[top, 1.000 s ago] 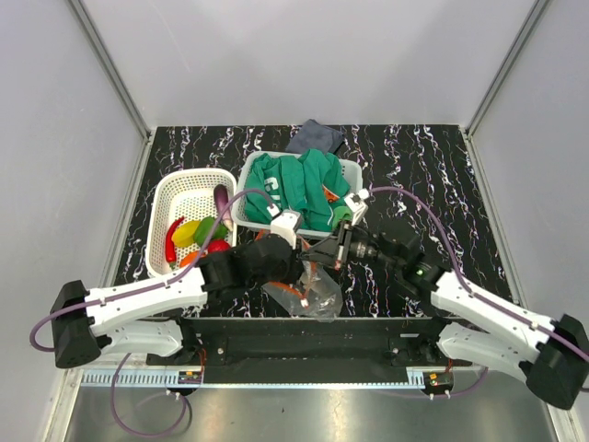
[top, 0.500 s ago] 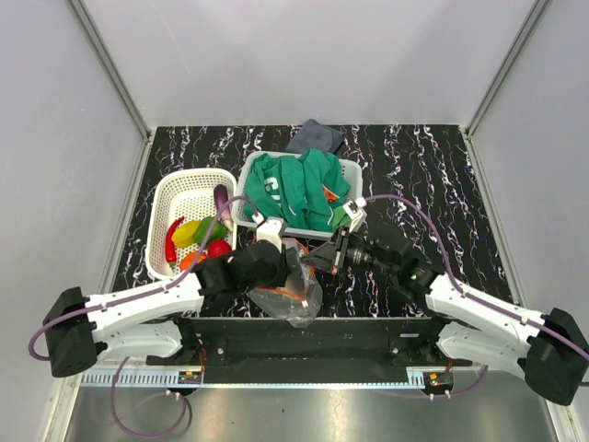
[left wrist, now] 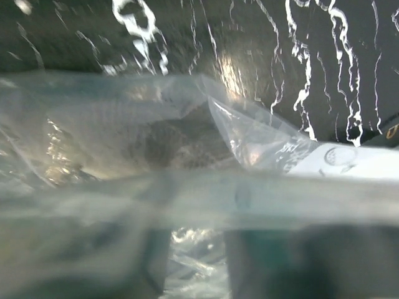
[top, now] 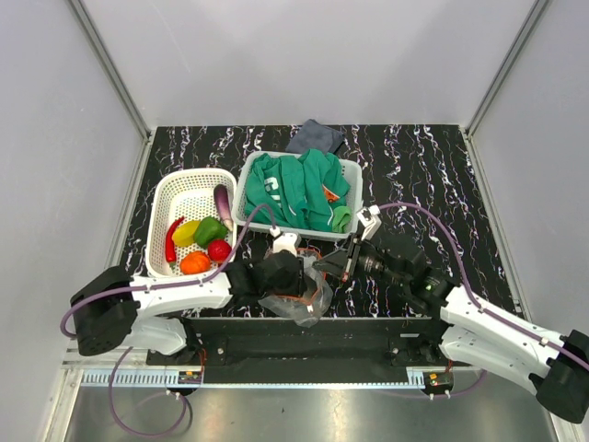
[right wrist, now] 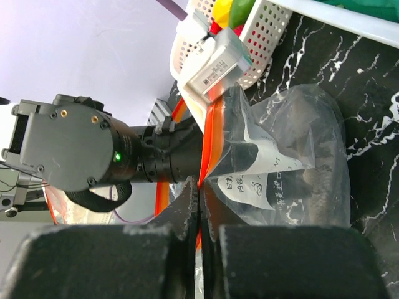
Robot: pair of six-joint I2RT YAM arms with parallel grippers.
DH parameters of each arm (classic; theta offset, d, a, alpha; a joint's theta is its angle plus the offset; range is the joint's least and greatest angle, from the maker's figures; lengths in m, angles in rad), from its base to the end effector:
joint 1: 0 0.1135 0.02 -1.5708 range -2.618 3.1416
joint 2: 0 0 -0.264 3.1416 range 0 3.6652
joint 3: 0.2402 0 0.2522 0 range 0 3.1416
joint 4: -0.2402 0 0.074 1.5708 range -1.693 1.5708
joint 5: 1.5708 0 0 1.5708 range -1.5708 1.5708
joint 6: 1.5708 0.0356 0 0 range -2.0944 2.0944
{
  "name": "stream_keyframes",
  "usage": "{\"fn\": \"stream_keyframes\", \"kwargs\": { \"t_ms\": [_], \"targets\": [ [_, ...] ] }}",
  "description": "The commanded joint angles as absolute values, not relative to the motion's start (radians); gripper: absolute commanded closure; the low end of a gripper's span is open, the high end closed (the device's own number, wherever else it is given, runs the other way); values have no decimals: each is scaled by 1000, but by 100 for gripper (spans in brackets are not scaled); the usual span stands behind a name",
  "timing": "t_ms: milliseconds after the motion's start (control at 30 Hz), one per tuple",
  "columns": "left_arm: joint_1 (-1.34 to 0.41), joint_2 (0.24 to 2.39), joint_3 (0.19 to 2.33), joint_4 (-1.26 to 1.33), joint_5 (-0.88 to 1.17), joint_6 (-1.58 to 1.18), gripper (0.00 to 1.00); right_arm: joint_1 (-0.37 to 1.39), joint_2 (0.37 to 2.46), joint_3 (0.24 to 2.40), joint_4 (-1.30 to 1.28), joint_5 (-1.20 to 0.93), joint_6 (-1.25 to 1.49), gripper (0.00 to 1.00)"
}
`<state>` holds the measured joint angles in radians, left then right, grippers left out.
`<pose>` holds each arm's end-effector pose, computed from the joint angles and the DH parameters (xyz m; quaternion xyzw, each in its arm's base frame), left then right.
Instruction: Open the zip-top bag and remove the fake food
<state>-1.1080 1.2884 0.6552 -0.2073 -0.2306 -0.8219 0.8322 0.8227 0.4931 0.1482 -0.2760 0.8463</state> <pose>0.1197 -0.2218 0.1895 0.0916 0.9242 -0.2304 0.2903 0.1262 0.1530 0.2650 -0.0827 0.7615 0.5424 0.3449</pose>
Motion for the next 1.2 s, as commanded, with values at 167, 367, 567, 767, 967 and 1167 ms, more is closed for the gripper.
{"fn": "stream_keyframes", "kwargs": {
  "t_ms": [167,367,567,767,967,1167],
  "targets": [
    [-1129,1416,704,-207,-184,-1095,30,839,770,459,149,-241,836,100],
    [-1129,1494,724,-189,-173,-1152,27,838,721,437,124,-235,850,100],
    [-1131,1525,715,-111,-160,-1158,24,839,687,423,106,-222,854,100],
    [-1129,1566,695,-35,-179,-1161,28,839,667,410,100,-221,864,100],
    [-1129,1514,692,-115,-302,-1129,58,841,641,399,81,-210,867,100],
    [-1124,1457,681,-267,-403,-1074,63,839,634,416,43,-192,839,100]
  ]
}}
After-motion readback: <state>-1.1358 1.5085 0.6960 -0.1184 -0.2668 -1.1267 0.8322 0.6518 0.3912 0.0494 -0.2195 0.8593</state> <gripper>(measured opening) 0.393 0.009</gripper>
